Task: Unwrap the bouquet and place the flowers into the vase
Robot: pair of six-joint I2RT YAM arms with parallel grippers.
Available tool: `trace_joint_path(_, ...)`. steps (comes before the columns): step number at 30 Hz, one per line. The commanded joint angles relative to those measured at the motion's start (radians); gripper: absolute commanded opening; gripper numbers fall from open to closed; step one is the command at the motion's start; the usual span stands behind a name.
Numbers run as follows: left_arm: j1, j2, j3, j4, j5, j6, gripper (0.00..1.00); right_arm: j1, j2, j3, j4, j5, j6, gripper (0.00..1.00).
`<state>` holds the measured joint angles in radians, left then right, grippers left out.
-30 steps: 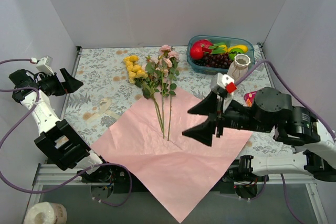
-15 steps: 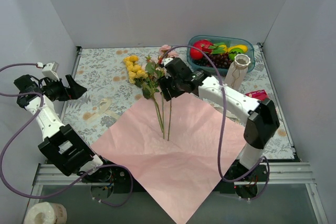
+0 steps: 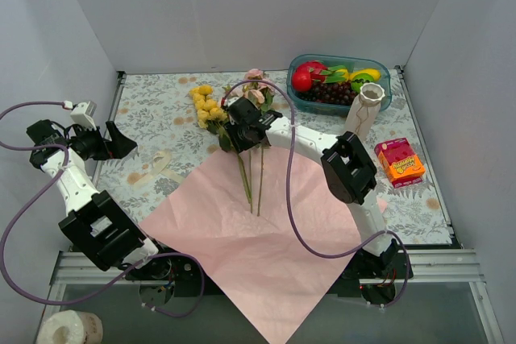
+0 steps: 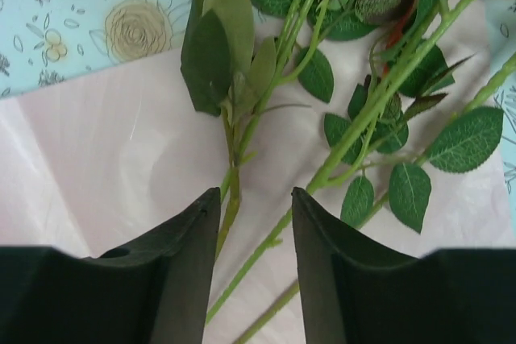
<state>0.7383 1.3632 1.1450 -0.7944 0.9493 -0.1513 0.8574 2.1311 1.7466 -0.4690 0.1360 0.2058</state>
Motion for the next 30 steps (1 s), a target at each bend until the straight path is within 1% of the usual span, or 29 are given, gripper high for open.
trace_joint_path(1, 0.003, -0.012, -0.004, -0.006, 0.02, 0.03, 0.98, -0.004, 0.052, 0.088, 0.035, 0.03, 0.021, 0.47)
trace_joint_path(3, 0.003, -0.013, -0.005, -0.005, 0.017, 0.039, 0.98, -0.003, 0.059, 0.082, 0.038, 0.037, 0.033, 0.43)
trace_joint_path(6, 0.003, -0.016, -0.013, -0.006, 0.009, 0.05, 0.98, -0.003, 0.037, 0.042, 0.052, 0.04, 0.047, 0.42)
trace_joint_path(10, 0.003, -0.016, -0.027, 0.001, 0.0, 0.059, 0.98, -0.004, -0.014, -0.033, 0.081, 0.085, 0.073, 0.43)
trace_joint_path(15, 0.001, -0.006, -0.027, 0.001, 0.003, 0.061, 0.98, -0.004, -0.054, -0.09, 0.082, 0.106, 0.102, 0.5)
trace_joint_path(21, 0.003, -0.004, -0.027, -0.005, 0.008, 0.065, 0.98, -0.003, -0.066, -0.102, 0.073, 0.111, 0.11, 0.56)
trace_joint_path(24, 0.003, -0.006, -0.033, -0.005, 0.003, 0.073, 0.98, 0.0, -0.121, -0.14, 0.107, 0.09, 0.1, 0.59)
trace_joint_path(27, 0.003, -0.006, -0.042, 0.0, 0.0, 0.075, 0.98, 0.002, -0.184, -0.211, 0.196, 0.067, 0.093, 0.59)
trace_joint_path(30, 0.003, -0.001, -0.041, 0.0, 0.003, 0.07, 0.98, -0.001, -0.177, -0.199, 0.188, 0.074, 0.089, 0.59)
